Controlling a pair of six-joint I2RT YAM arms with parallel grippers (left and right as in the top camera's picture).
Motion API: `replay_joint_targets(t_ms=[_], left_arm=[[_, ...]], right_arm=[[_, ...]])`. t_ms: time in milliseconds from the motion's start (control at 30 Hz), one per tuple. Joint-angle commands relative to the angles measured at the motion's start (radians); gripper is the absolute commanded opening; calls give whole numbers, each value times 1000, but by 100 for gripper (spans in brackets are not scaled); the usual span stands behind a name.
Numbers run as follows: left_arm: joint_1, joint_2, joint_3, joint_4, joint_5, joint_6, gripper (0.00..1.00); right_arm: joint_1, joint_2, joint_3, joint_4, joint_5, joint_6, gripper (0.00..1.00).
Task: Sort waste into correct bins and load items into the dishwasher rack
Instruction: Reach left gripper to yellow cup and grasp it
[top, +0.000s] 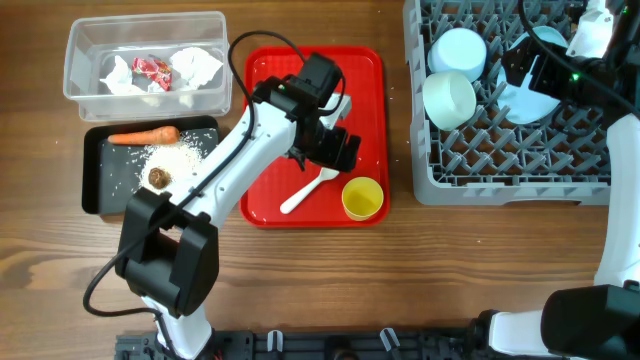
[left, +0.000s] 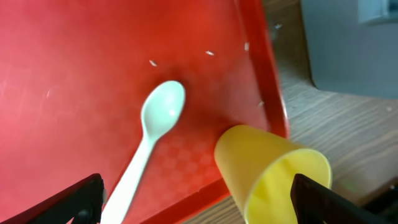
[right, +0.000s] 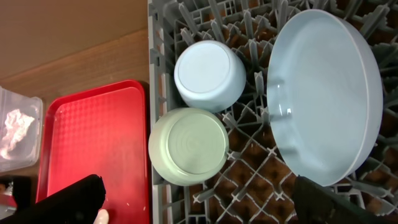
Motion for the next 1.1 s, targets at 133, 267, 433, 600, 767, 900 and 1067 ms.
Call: replay_joint_targets(t_ms=[133, 267, 433, 600, 767, 900, 1067], left_arm=[[-59, 6, -4, -28, 14, 60, 89], [-61, 8, -54, -3, 8, 60, 88], [-61, 10, -100, 27, 8, 59, 71], [-73, 11, -134, 82, 28, 55, 63], [-126, 13, -148, 129, -25, 55, 40], [-131, 13, -148, 138, -38, 55, 15], [-134, 13, -148, 139, -39, 55, 10]], right_arm=[[-1, -4, 1, -10, 14, -12, 99], [-1, -4, 1, -11, 14, -12, 99], [-1, -4, 1, -12, 14, -12, 100], [-1, -4, 1, -12, 14, -12, 100], [-1, -4, 0, -13, 14, -12, 100], [-1, -4, 0, -13, 14, -12, 99], [-1, -4, 0, -14, 14, -13, 100]])
